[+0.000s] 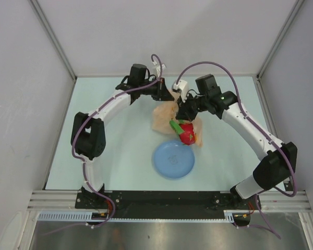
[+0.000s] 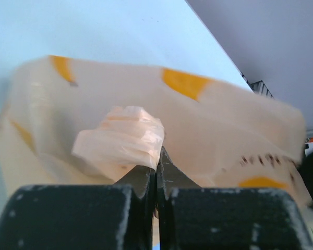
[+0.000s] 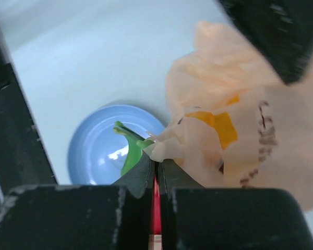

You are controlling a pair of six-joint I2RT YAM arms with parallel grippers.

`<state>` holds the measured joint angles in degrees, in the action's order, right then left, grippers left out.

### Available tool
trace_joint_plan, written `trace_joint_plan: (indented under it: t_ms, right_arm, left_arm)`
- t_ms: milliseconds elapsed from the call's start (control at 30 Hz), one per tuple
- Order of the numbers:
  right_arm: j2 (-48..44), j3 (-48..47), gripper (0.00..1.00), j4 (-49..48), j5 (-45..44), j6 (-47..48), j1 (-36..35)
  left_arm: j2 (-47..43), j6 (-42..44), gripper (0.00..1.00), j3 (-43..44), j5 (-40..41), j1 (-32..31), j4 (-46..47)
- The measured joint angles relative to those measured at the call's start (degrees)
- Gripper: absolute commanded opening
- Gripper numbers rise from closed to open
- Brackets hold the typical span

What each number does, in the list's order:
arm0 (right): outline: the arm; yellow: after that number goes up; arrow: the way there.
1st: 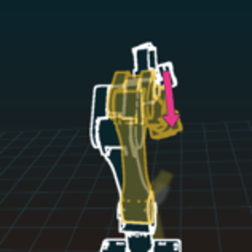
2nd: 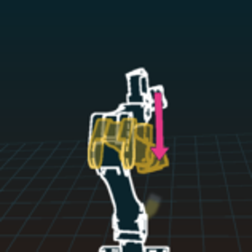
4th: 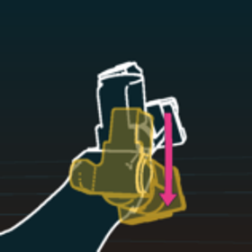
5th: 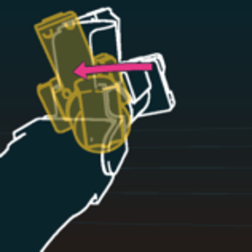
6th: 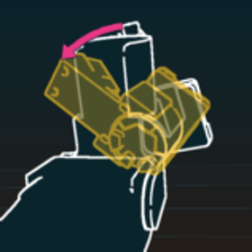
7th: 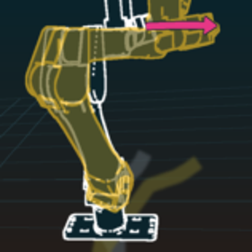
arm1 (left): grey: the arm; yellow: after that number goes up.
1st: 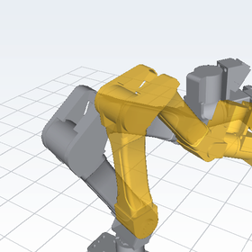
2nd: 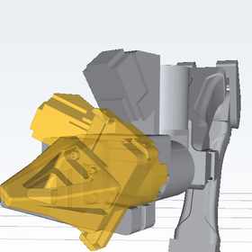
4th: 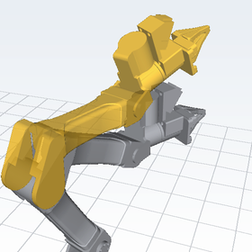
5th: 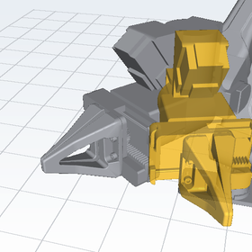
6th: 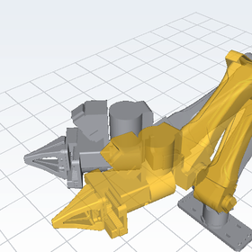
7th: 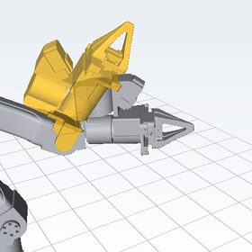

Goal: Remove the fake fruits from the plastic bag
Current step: Take out the fake fruit from the plastic bag, then place the fake fruit on the plate.

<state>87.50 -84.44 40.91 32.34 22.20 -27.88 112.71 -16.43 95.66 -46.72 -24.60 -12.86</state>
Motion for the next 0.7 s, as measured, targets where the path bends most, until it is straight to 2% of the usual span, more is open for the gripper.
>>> trace_joint_plan:
  t_ms: [267,333,367,400,433,467,500,567,700]
  right_arm:
    - [0.2,3.1,0.0,2.0,3.7,-1.5,-6.3]
    - [1.6,4.0,0.03,2.0,3.8,-1.8,-7.2]
    - [2.3,4.1,0.08,2.0,3.7,-1.8,-7.5]
    - [3.5,4.2,0.18,2.0,3.7,-1.6,-7.9]
    - [4.2,4.2,0.32,1.9,3.7,-1.6,-8.0]
    - [4.9,4.2,0.56,1.9,3.7,-1.3,-8.2]
    - [5.5,4.2,0.64,2.0,3.6,-1.0,-8.2]
    - [5.9,4.4,0.76,2.2,3.0,-0.3,-7.8]
    - [5.7,4.4,0.78,3.5,3.0,1.0,-4.5]
  left_arm:
    - [-0.2,0.0,0.01,-1.9,0.3,0.3,-0.5]
    - [-0.2,0.0,0.01,-1.9,0.5,0.3,-0.6]
    - [-0.2,0.1,0.01,-1.9,0.6,0.3,-0.6]
    - [-0.2,0.2,0.01,-1.9,0.7,0.3,-0.6]
    - [-0.2,0.4,0.01,-1.9,0.7,0.3,-0.6]
    - [-0.2,0.5,0.01,-1.9,1.0,0.3,-0.7]
    - [-0.2,0.6,0.01,-1.9,1.1,0.3,-0.8]
    - [-0.2,1.0,0.01,-1.9,1.2,0.4,-1.1]
    - [-0.2,1.5,0.01,-1.9,1.5,0.7,-1.4]
